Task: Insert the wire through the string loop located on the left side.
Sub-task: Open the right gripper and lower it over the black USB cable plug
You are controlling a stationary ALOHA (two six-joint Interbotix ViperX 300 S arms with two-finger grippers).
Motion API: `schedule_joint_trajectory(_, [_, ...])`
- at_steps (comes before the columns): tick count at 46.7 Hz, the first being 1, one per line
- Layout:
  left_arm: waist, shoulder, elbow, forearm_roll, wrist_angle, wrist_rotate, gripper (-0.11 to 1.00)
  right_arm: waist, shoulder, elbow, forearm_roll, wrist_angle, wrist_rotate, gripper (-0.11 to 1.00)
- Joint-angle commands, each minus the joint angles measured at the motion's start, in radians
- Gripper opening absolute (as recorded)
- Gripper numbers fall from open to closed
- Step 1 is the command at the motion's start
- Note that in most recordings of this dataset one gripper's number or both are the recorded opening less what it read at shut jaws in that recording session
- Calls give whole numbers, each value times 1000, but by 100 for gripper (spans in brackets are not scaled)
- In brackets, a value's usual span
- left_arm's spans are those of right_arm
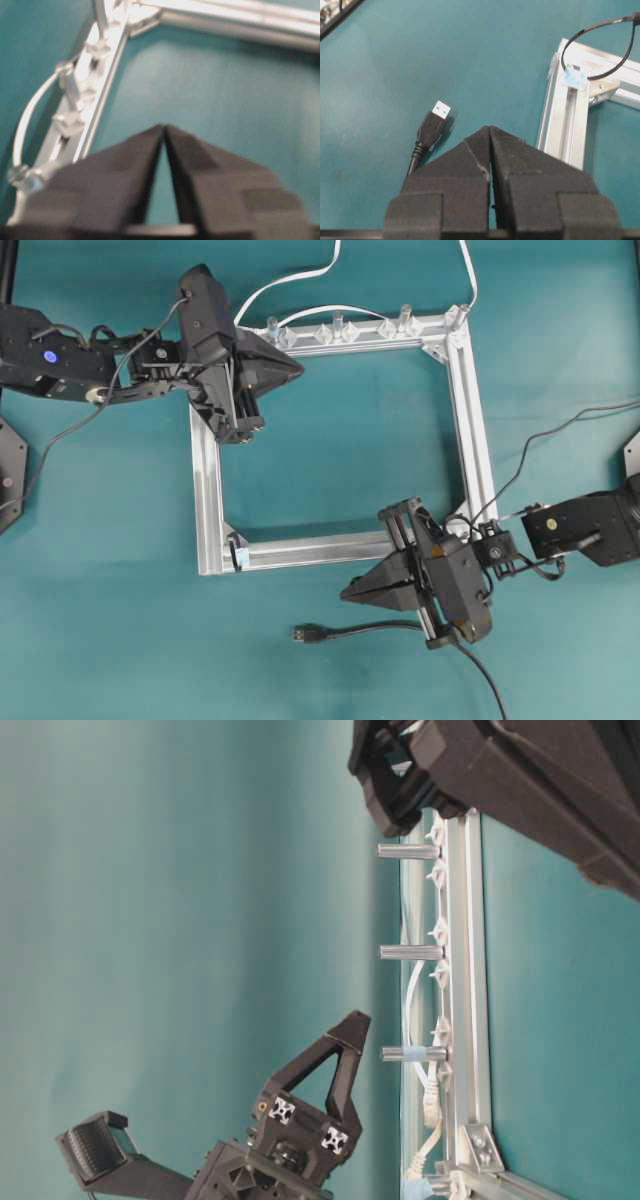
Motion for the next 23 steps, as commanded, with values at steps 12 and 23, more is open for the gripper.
schedule_joint_trajectory(12, [-3, -28, -6, 3, 11, 11, 60, 8, -37, -18, 17, 6, 2, 60])
schedule_joint_trajectory(23, [-3, -28, -3, 3, 17, 11, 63, 29, -37, -21, 78, 6, 0, 59])
